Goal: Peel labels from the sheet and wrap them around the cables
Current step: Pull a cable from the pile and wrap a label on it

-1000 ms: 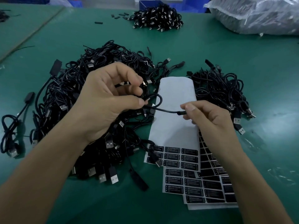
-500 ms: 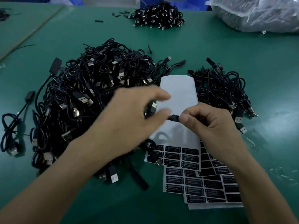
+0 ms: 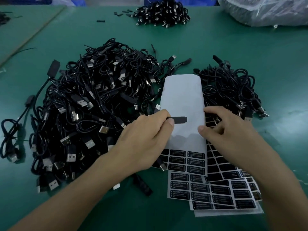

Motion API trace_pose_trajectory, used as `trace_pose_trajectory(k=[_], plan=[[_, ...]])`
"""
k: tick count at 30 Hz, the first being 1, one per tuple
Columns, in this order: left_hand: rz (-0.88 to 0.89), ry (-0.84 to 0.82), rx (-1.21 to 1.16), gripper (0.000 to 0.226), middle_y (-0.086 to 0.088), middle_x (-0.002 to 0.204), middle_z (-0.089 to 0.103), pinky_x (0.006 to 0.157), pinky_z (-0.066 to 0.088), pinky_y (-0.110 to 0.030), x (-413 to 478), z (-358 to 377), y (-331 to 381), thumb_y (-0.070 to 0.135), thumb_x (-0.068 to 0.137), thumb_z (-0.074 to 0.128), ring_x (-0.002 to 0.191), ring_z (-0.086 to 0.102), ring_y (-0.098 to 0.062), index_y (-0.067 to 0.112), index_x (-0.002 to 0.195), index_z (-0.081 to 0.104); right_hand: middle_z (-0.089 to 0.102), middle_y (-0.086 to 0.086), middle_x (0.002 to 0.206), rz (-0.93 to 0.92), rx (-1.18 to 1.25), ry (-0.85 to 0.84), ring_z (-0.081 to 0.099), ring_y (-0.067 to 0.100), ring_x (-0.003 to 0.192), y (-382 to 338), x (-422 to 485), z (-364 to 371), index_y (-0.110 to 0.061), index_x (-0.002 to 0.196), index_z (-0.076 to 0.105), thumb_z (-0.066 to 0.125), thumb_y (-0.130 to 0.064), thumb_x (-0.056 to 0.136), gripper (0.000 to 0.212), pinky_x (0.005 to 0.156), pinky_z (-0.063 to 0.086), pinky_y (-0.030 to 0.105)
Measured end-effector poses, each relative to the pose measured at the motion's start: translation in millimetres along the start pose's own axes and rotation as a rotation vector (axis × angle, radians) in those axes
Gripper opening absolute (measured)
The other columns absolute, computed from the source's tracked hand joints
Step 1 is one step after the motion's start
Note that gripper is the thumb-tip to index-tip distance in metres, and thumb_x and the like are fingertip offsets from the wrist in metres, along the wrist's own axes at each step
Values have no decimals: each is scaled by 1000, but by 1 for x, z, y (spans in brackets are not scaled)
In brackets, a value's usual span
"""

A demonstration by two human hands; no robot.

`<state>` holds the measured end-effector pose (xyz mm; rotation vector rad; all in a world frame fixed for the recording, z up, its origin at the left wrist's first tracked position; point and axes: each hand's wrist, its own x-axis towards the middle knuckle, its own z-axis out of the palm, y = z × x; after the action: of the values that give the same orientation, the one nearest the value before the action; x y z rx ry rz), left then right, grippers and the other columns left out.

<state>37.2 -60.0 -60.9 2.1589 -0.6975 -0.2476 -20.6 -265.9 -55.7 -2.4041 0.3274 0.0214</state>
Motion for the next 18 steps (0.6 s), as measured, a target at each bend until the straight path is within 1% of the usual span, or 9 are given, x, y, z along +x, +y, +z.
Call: trace_pose_trajectory(k=[2, 3, 4, 7, 9, 11, 12, 15, 18], plan=[[-34, 17, -70, 31, 4, 55, 40, 51, 39, -49, 2, 0, 0, 45, 95, 33, 50, 35, -18, 25, 72, 40, 70, -9, 70, -20, 89, -103, 57, 6, 54, -2, -2, -5, -57, 137, 34, 62, -39, 92, 56, 58, 45, 27], [-45, 29, -106, 32, 4, 56, 38, 52, 38, -49, 2, 1, -1, 46, 93, 33, 50, 34, -18, 26, 71, 39, 71, -5, 70, -25, 161, -151, 58, 14, 55, -4, -3, -9, -58, 137, 34, 64, -34, 91, 60, 58, 48, 28], [-48, 42, -140, 32, 5, 55, 37, 52, 36, -47, 3, 0, -1, 48, 93, 34, 50, 33, -17, 26, 69, 39, 70, 0, 69, -30, 238, -200, 58, 18, 57, -5, -4, -12, -57, 137, 36, 67, -28, 90, 63, 56, 48, 27], [-51, 37, -183, 36, 10, 55, 37, 53, 35, -42, 3, -2, -1, 58, 85, 42, 50, 33, -13, 26, 69, 37, 66, 10, 64, -46, 455, -321, 58, 13, 53, -7, -7, -20, -52, 132, 51, 73, -11, 85, 66, 50, 45, 21], [-43, 9, -144, 37, 13, 55, 46, 53, 43, -44, 2, -3, 0, 55, 79, 56, 50, 39, -11, 28, 70, 33, 67, 14, 63, -38, 536, -338, 60, 16, 52, -10, -7, -21, -49, 128, 56, 76, -6, 81, 67, 50, 48, 20], [-19, -24, -129, 41, 13, 62, 61, 59, 52, -49, 0, -2, 3, 45, 74, 69, 54, 51, -14, 28, 73, 32, 68, 17, 64, -14, 598, -324, 61, 20, 52, -12, -6, -17, -46, 124, 60, 76, -2, 80, 65, 51, 51, 21], [-5, -44, -138, 43, 12, 66, 66, 60, 53, -50, -2, -1, 5, 43, 72, 73, 56, 55, -14, 28, 73, 32, 68, 18, 64, -3, 625, -313, 62, 21, 52, -13, -5, -15, -43, 123, 61, 76, 0, 80, 64, 52, 52, 21], [21, -91, -113, 46, 12, 72, 71, 61, 55, -51, -6, 3, 10, 44, 69, 76, 60, 63, -14, 33, 72, 32, 68, 21, 65, 23, 722, -277, 65, 22, 52, -17, -5, -9, -33, 121, 63, 77, 3, 76, 59, 51, 54, 23], [13, -87, -120, 48, 13, 74, 72, 63, 56, -52, -7, 6, 12, 45, 66, 81, 65, 68, -18, 25, 76, 38, 68, 21, 64, 32, 748, -272, 66, 21, 51, -19, -4, -6, -29, 121, 62, 78, 2, 75, 58, 49, 54, 23]])
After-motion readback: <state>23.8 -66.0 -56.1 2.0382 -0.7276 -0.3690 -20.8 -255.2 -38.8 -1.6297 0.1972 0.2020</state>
